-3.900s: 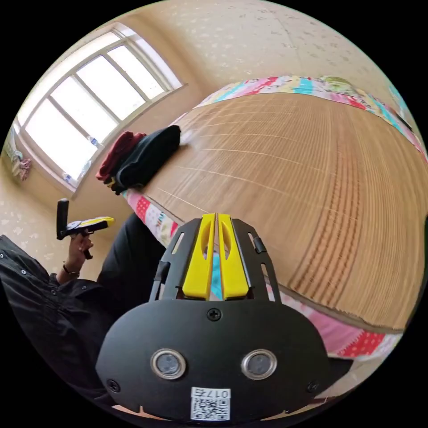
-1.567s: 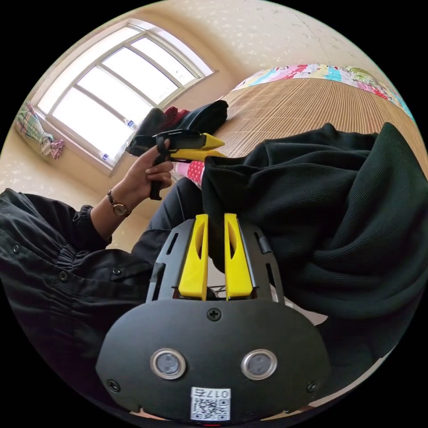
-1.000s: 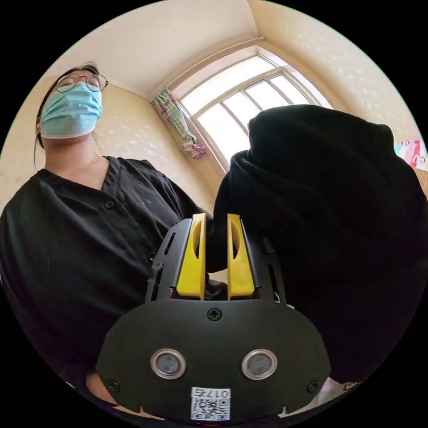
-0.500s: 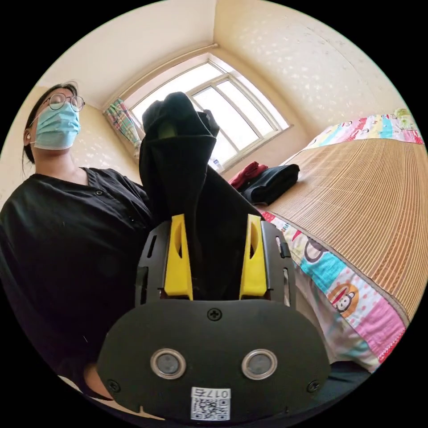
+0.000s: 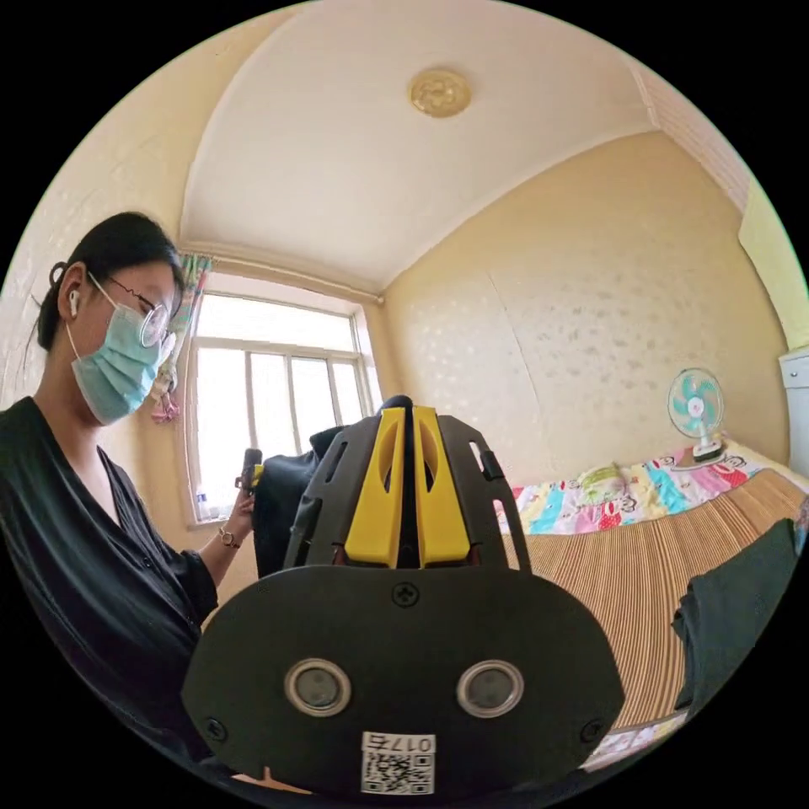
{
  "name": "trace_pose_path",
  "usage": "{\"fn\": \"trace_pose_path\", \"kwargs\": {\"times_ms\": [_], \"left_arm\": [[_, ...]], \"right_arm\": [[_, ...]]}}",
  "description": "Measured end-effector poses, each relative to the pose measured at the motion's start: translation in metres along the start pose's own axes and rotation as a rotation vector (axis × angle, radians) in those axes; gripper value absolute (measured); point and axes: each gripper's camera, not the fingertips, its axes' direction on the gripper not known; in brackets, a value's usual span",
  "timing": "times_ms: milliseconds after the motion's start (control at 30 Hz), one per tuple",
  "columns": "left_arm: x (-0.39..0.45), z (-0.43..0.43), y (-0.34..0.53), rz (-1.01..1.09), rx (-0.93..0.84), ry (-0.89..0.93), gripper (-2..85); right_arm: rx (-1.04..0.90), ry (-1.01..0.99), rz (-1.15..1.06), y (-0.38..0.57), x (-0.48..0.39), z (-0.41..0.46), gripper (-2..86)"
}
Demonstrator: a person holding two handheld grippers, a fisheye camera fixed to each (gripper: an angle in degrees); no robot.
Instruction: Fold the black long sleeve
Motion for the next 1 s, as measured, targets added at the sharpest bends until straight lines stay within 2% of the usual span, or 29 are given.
{"fn": "trace_pose_path", "kwargs": {"times_ms": [100, 200, 300, 400, 433, 467, 533, 600, 667, 700, 867, 933, 1000], "left_arm": [[0.022, 0.008, -0.006, 0.036, 0.113, -0.029, 0.5], [0.017, 0.021, -0.028, -0.018, 0.145, -0.243, 0.8], [-0.053, 0.04, -0.064, -0.188, 0.122, -0.395, 1.5], [-0.189, 0.071, -0.1, -0.345, -0.011, -0.533, 3.8], [-0.256, 0.084, -0.105, -0.418, -0.08, -0.632, 6.2], [-0.321, 0.098, -0.102, -0.5, -0.159, -0.743, 8.2], [-0.401, 0.112, -0.076, -0.677, -0.249, -0.87, 9.7], [-0.443, 0.12, -0.033, -0.801, -0.238, -0.837, 9.8], [-0.459, 0.142, 0.031, -0.828, -0.198, -0.686, 8.8], [-0.46, 0.15, 0.048, -0.831, -0.205, -0.669, 8.4], [-0.435, 0.25, 0.196, -0.861, -0.453, -0.563, 8.1], [-0.415, 0.278, 0.228, -0.858, -0.515, -0.527, 8.1], [-0.395, 0.3, 0.253, -0.869, -0.586, -0.566, 7.6]], "right_arm": [[0.131, 0.035, -0.126, -0.021, -0.046, -0.002, 2.1], [0.133, 0.187, -0.177, -0.034, -0.065, 0.024, 2.4], [-0.071, 0.34, -0.164, -0.05, -0.033, 0.101, 3.0], [-0.369, 0.438, -0.133, -0.048, 0.054, 0.225, 4.1], [-0.508, 0.489, -0.104, -0.037, 0.102, 0.285, 5.5], [-0.628, 0.524, -0.07, -0.016, 0.15, 0.342, 6.8], [-0.767, 0.568, -0.023, 0.033, 0.212, 0.409, 8.2], [-0.909, 0.617, 0.022, 0.091, 0.244, 0.443, 8.6], [-0.988, 0.541, 0.055, 0.173, 0.247, 0.45, 8.8], [-1.006, 0.517, 0.052, 0.196, 0.244, 0.448, 8.8], [-1.199, 0.477, 0.117, 0.399, 0.213, 0.399, 10.2], [-1.217, 0.445, 0.193, 0.445, 0.198, 0.375, 10.9], [-1.253, 0.454, 0.192, 0.482, 0.177, 0.353, 10.7]]}}
